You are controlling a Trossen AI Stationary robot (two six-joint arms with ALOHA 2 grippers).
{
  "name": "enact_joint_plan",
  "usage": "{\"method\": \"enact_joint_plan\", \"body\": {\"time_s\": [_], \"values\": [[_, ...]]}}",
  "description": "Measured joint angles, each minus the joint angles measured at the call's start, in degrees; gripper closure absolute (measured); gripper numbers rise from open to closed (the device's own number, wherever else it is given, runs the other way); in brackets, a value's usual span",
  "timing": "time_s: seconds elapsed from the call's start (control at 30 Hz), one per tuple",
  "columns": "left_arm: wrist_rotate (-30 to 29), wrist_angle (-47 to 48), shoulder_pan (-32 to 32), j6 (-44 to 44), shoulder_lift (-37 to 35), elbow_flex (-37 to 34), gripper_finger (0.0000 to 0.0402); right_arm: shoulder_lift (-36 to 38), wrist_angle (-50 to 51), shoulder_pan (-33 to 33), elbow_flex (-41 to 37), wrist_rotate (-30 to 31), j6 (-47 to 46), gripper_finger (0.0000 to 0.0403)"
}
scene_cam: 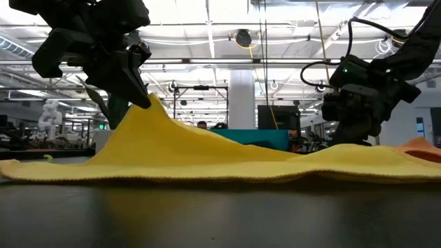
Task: Fold microfiber towels
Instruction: Fold the yellow microfiber cloth into the blue bin
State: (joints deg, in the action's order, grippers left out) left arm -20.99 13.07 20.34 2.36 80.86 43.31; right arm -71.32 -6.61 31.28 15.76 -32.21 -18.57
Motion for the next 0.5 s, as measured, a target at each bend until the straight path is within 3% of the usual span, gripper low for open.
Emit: {"method": "enact_joint_plan", "body": {"time_s": [0.37, 0.5], "values": [[0.04, 0.14, 0.02, -1.06, 0.00, 0.00, 0.0396, 8.64, 2.54, 0.16, -0.28, 0.58, 1.49, 0.0343], [0.04, 0.14, 0.02, -1.09, 0.00, 0.00, 0.0398, 11.07, 2.27, 0.16, -0.28, -1.88, 1.48, 0.0392]]}}
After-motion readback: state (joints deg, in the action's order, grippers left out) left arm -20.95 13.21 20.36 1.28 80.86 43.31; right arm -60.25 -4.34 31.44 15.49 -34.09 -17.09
